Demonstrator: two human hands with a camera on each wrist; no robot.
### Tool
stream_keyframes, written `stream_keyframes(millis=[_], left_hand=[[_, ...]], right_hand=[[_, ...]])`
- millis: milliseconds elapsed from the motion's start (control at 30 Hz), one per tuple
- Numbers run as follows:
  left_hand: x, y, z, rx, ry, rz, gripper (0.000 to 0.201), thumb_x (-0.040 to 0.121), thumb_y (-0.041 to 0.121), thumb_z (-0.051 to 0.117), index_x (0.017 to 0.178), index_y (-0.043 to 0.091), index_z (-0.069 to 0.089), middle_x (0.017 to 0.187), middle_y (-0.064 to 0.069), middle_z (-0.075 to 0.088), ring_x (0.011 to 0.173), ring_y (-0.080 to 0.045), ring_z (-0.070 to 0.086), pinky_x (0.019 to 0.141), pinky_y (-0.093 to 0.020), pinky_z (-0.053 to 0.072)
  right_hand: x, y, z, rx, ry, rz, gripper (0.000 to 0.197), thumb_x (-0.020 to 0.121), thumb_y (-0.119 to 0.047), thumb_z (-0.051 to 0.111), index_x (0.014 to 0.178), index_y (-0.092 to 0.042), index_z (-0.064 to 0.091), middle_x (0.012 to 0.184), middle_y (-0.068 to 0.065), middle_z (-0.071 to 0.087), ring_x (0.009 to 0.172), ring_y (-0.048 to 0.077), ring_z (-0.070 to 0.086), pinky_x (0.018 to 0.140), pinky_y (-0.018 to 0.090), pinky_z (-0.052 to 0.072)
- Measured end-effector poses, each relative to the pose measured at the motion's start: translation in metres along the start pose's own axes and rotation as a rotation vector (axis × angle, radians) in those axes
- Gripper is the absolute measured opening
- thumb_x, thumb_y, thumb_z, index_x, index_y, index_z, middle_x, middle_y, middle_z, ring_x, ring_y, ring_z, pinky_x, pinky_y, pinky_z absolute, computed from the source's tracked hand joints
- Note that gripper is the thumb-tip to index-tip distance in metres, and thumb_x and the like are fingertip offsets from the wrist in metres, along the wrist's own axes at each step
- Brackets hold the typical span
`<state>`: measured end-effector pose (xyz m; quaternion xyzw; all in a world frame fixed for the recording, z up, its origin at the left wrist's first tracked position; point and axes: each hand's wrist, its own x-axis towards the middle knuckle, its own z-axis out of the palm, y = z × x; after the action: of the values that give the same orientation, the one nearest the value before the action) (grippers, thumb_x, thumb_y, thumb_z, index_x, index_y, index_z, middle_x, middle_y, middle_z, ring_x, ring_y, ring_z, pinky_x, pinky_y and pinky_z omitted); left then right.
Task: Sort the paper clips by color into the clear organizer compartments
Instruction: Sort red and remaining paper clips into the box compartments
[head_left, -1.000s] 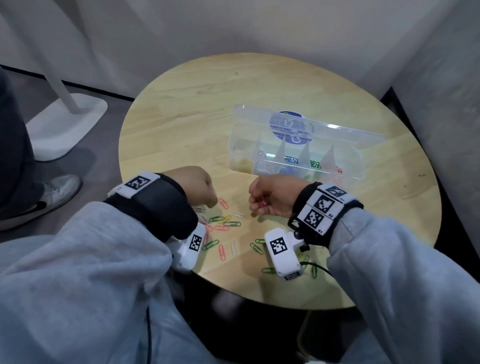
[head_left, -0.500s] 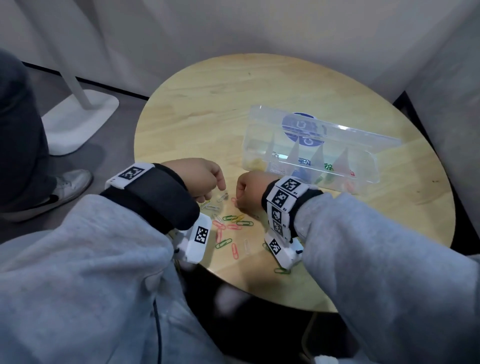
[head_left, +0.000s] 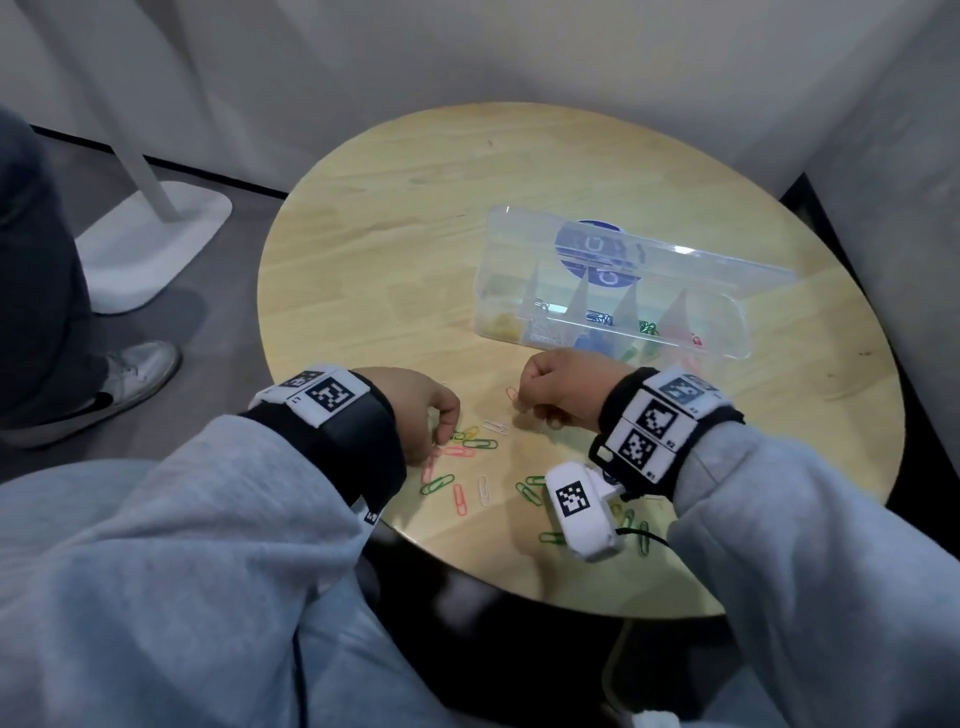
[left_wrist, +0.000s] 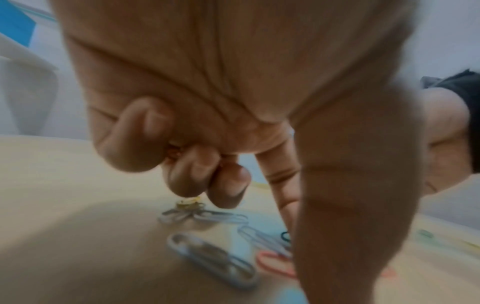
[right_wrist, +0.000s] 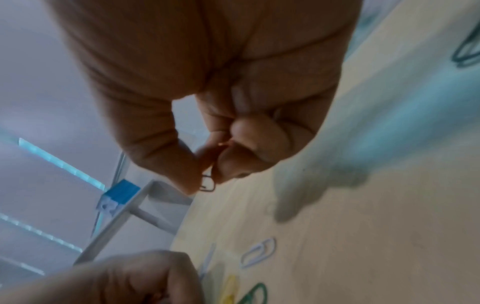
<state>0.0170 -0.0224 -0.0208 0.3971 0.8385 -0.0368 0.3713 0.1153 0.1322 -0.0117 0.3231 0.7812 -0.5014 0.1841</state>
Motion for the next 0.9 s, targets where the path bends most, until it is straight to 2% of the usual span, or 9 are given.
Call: stream_keyframes(millis=[100, 200, 400, 500, 567, 633, 700, 800, 900], left_hand=[[0.003, 0.002, 0.001, 0.024, 0.033, 0.037, 0.017, 0.075, 0.024, 0.07, 0.074, 0.03, 0.054, 0.065, 0.009, 0.05, 0.066, -0.013, 0.047, 0.061, -0.024, 0.038], [0.005, 0.003, 0.001, 0.005, 0.061, 0.054, 0.015, 0.075, 0.026, 0.07, 0.072, 0.029, 0.056, 0.068, 0.009, 0.05, 0.066, -0.013, 0.047, 0.063, -0.025, 0.039], [0.005, 0.003, -0.001, -0.039, 0.057, 0.056, 0.014, 0.079, 0.022, 0.07, 0.072, 0.025, 0.058, 0.067, 0.011, 0.053, 0.06, -0.004, 0.046, 0.052, -0.02, 0.033], [0.002, 0.002, -0.003, -0.117, 0.055, 0.059, 0.006, 0.079, 0.021, 0.068, 0.076, 0.023, 0.063, 0.065, 0.01, 0.057, 0.061, -0.006, 0.049, 0.056, -0.02, 0.038], [-0.003, 0.0, -0.008, -0.223, 0.06, 0.062, 0.008, 0.081, 0.02, 0.067, 0.074, 0.021, 0.063, 0.063, 0.011, 0.057, 0.061, -0.008, 0.05, 0.061, -0.021, 0.041], [-0.005, -0.003, -0.017, -0.308, 0.069, 0.073, 0.014, 0.083, 0.02, 0.066, 0.071, 0.022, 0.06, 0.062, 0.013, 0.056, 0.061, -0.007, 0.049, 0.061, -0.023, 0.04], [-0.008, -0.007, -0.027, -0.375, 0.079, 0.081, 0.015, 0.084, 0.022, 0.065, 0.071, 0.022, 0.058, 0.066, 0.009, 0.054, 0.061, -0.009, 0.045, 0.061, -0.023, 0.038], [-0.013, -0.011, -0.037, -0.642, 0.083, 0.125, 0.019, 0.087, 0.013, 0.062, 0.07, 0.018, 0.054, 0.07, 0.001, 0.053, 0.065, -0.012, 0.045, 0.059, -0.022, 0.038], [-0.018, -0.012, -0.042, -0.926, 0.17, 0.155, 0.024, 0.09, 0.005, 0.054, 0.069, 0.016, 0.051, 0.071, 0.0, 0.056, 0.063, -0.009, 0.051, 0.053, -0.015, 0.043]], right_hand=[[-0.003, 0.007, -0.004, 0.313, -0.034, -0.017, 0.028, 0.086, 0.009, 0.051, 0.067, -0.011, 0.047, 0.052, 0.001, 0.057, 0.045, 0.011, 0.046, 0.044, 0.02, 0.038], [-0.006, 0.009, -0.005, 0.472, -0.065, -0.015, 0.027, 0.088, 0.012, 0.045, 0.074, -0.009, 0.054, 0.048, 0.0, 0.054, 0.037, 0.006, 0.049, 0.038, 0.016, 0.043], [-0.011, 0.009, 0.002, 0.51, -0.108, 0.002, 0.031, 0.092, 0.005, 0.036, 0.069, -0.003, 0.055, 0.064, 0.01, 0.047, 0.051, 0.014, 0.051, 0.043, 0.017, 0.049], [-0.013, 0.008, 0.007, 0.531, -0.14, 0.01, 0.029, 0.091, 0.004, 0.035, 0.068, -0.004, 0.05, 0.068, 0.011, 0.047, 0.057, 0.018, 0.054, 0.042, 0.018, 0.049], [-0.015, 0.007, 0.011, 0.506, -0.159, 0.01, 0.027, 0.091, 0.005, 0.039, 0.068, -0.006, 0.046, 0.065, 0.011, 0.047, 0.05, 0.015, 0.055, 0.04, 0.018, 0.047], [-0.016, 0.006, 0.014, 0.407, -0.19, -0.009, 0.026, 0.089, 0.005, 0.047, 0.067, -0.009, 0.044, 0.055, 0.008, 0.048, 0.039, 0.011, 0.051, 0.037, 0.018, 0.043], [-0.017, 0.004, 0.018, 0.061, -0.178, -0.075, 0.025, 0.086, -0.004, 0.06, 0.067, -0.013, 0.047, 0.048, -0.001, 0.05, 0.04, 0.009, 0.046, 0.041, 0.019, 0.04], [-0.025, -0.003, 0.029, -0.532, -0.141, -0.161, 0.02, 0.077, -0.029, 0.071, 0.072, -0.019, 0.054, 0.063, -0.006, 0.053, 0.059, 0.011, 0.048, 0.06, 0.026, 0.042], [-0.03, -0.008, 0.048, -0.707, -0.151, -0.176, 0.027, 0.072, -0.04, 0.072, 0.072, -0.02, 0.054, 0.065, -0.005, 0.054, 0.065, 0.015, 0.051, 0.064, 0.028, 0.044]])
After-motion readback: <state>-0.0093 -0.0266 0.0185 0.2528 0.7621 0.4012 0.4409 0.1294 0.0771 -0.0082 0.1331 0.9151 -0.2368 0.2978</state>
